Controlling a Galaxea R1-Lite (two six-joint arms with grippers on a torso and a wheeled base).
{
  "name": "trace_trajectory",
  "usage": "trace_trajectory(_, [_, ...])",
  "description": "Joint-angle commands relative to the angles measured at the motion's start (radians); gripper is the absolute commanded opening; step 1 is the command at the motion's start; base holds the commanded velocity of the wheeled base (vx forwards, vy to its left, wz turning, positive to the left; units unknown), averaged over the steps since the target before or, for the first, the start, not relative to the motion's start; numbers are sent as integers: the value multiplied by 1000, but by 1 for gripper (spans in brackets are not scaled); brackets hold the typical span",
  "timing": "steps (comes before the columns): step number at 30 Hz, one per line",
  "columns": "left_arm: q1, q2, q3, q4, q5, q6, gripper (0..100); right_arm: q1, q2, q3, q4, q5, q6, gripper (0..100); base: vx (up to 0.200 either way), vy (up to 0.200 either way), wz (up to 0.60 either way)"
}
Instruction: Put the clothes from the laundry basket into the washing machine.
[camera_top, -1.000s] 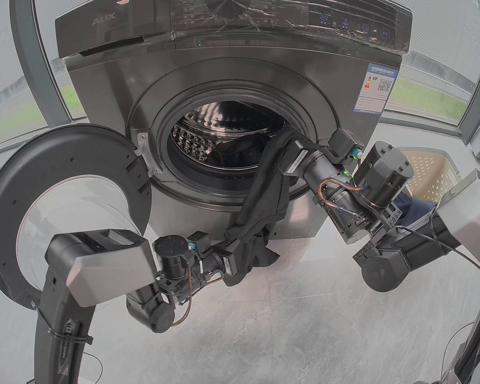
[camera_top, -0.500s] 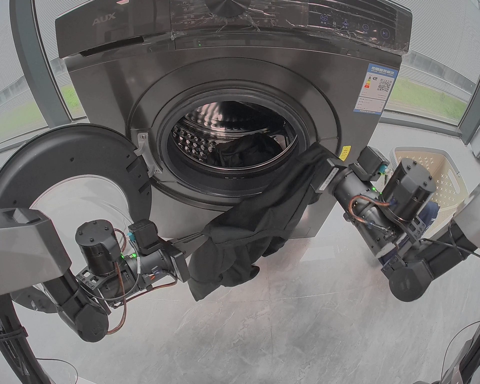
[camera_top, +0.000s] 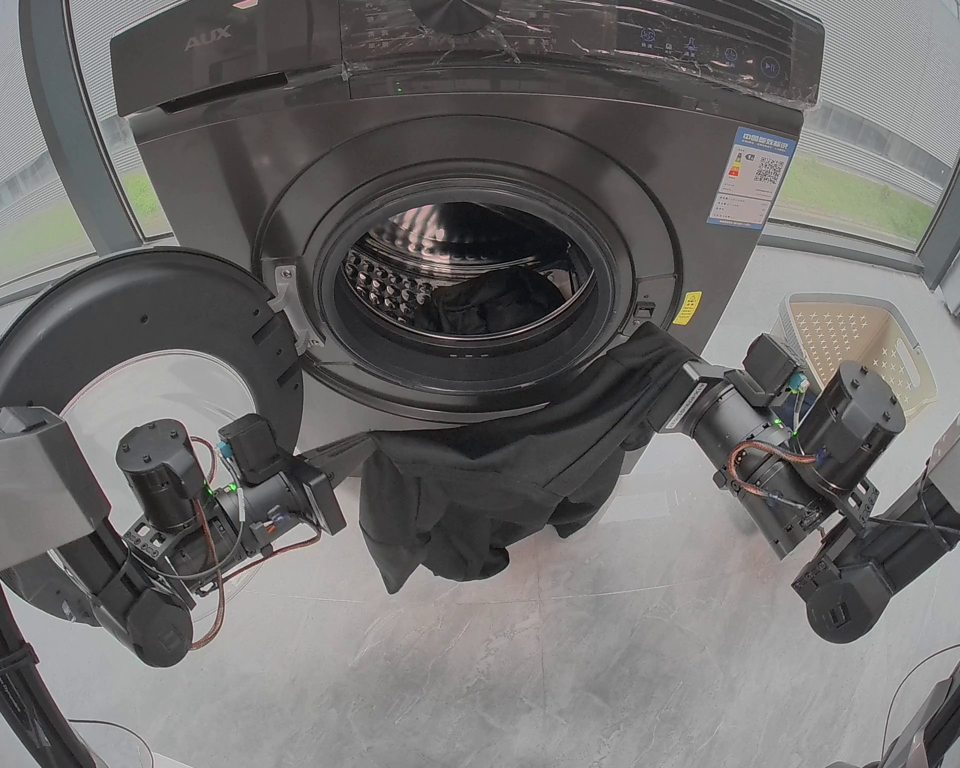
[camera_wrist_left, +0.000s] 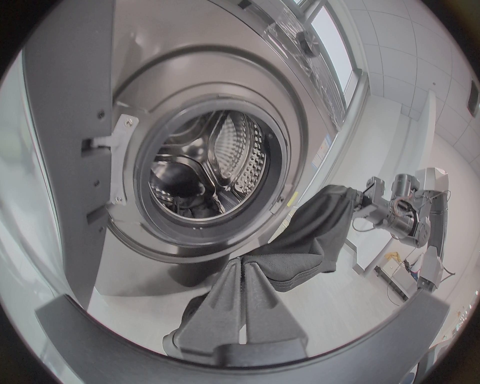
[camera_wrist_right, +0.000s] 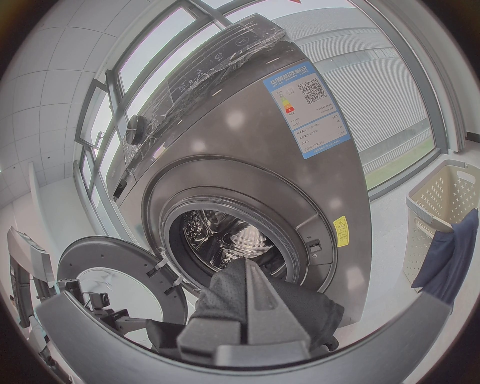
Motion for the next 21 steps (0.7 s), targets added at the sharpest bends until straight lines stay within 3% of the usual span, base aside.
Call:
trace_trajectory(1, [28,-47,-23,-8,2,-17,0,-11,-2,3,0,-1,0,0,0,0,0])
trace_trajectory(4, [28,-80,-21,-8,7,-32,0,-18,1,3,0,-3,2,0,0,0,0])
trace_trajectory(17, [17,-221,-50,-6,42,-40,0,-23,9,2,0,-3,14,0,0,0,0])
trace_trajectory(21, [-3,-257,-46,-5,60,-63,0,-14,9,0,0,-4,14,0,0,0,0])
